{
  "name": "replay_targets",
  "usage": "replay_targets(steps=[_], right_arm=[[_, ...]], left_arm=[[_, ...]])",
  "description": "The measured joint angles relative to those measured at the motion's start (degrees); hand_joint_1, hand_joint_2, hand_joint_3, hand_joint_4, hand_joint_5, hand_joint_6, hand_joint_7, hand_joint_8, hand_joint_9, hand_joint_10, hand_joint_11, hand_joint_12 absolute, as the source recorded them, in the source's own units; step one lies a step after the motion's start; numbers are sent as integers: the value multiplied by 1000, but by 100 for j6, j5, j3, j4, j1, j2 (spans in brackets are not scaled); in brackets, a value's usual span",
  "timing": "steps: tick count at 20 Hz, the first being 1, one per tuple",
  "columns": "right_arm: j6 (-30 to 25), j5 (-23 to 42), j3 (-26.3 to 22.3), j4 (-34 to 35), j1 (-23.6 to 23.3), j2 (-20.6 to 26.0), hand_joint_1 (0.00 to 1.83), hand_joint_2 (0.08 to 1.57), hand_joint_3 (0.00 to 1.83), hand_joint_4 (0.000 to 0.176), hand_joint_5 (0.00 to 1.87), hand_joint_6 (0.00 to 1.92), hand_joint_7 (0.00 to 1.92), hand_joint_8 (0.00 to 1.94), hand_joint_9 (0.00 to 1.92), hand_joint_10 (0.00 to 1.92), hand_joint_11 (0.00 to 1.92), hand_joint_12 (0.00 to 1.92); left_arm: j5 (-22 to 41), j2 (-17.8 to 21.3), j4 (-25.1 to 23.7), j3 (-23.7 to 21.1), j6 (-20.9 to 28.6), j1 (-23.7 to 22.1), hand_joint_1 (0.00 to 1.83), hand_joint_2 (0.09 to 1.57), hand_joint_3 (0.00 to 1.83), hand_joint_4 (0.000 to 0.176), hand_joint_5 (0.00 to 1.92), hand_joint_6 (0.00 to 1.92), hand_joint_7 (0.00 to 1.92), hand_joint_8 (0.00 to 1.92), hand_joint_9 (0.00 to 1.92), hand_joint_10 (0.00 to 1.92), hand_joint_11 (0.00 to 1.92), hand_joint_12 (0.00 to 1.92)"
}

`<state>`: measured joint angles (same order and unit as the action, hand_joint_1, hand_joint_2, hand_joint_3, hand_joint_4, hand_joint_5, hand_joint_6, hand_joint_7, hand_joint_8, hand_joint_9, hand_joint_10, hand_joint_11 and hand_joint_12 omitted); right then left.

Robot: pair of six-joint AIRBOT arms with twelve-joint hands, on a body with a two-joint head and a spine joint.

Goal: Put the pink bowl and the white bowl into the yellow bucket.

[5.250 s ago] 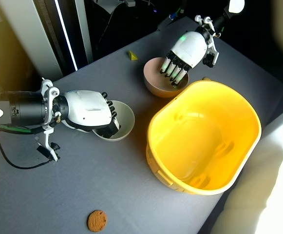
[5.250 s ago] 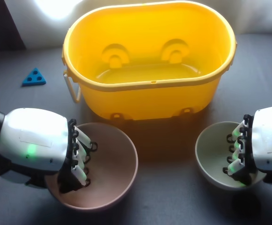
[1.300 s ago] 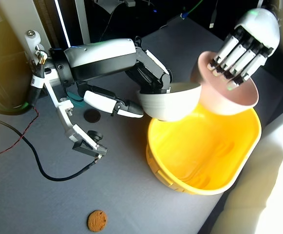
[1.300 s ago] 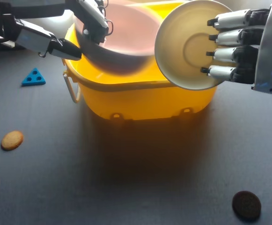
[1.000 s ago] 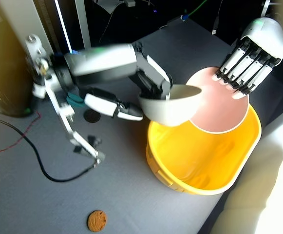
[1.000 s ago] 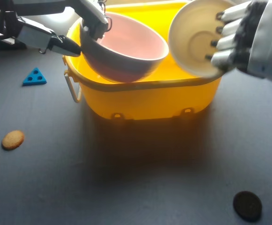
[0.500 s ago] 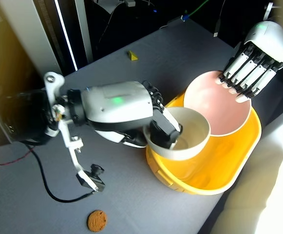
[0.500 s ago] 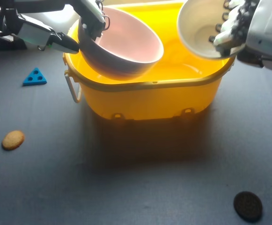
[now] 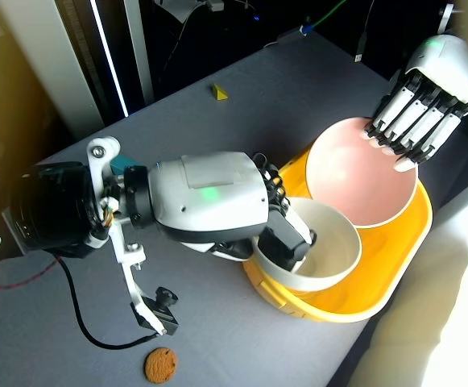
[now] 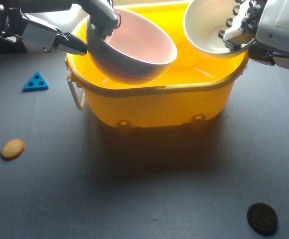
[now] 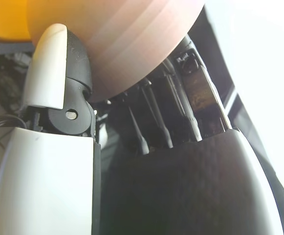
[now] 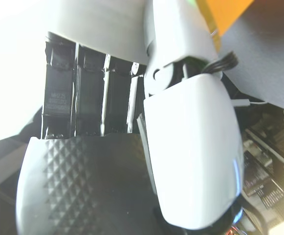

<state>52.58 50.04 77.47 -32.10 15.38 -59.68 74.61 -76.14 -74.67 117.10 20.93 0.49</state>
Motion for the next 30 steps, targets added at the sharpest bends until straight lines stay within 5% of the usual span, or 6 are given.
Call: replay_targets(steps=[5, 6, 8, 10, 20, 30], right_arm=[[-61, -50, -2, -31, -151, -44, 1264, 1104, 0, 0, 895, 1091, 1091, 827, 1015, 569, 832, 913], [-129, -66, 0, -17, -168, -44, 1181, 1091, 0, 0, 763, 507, 900, 410, 891, 349, 676, 945], [-229, -101, 4, -11, -190, -39, 1079, 1062, 0, 0, 733, 81, 832, 56, 808, 101, 485, 1006], [-278, -120, 4, -26, -190, -46, 950, 1042, 0, 0, 617, 4, 710, 2, 687, 11, 281, 1049], [-804, -114, -125, -636, -149, 35, 450, 879, 0, 0, 169, 0, 201, 3, 194, 0, 0, 588], [-1292, 361, -796, -1722, -9, 577, 287, 795, 0, 0, 0, 0, 0, 0, 0, 0, 0, 0]], left_arm=[[2, 13, -13, -4, 2, -2, 1357, 1162, 0, 0, 833, 1284, 919, 1034, 785, 1253, 489, 937], [2, 24, -15, -4, 2, -2, 1153, 1229, 0, 0, 749, 1332, 823, 503, 729, 644, 406, 933], [-9, 44, -13, -15, 4, -2, 1032, 1310, 4, 0, 493, 277, 653, 81, 576, 178, 142, 1013], [7, 72, -4, -74, 2, -2, 661, 1249, 0, 0, 326, 42, 450, 2, 420, 35, 5, 1053], [-199, 1117, -409, -1880, -144, 662, 0, 1081, 0, 0, 83, 3, 110, 4, 71, 2, 0, 54], [-592, 2645, -1200, -4706, -157, 1272, 0, 1038, 0, 0, 0, 0, 0, 0, 0, 0, 0, 0]])
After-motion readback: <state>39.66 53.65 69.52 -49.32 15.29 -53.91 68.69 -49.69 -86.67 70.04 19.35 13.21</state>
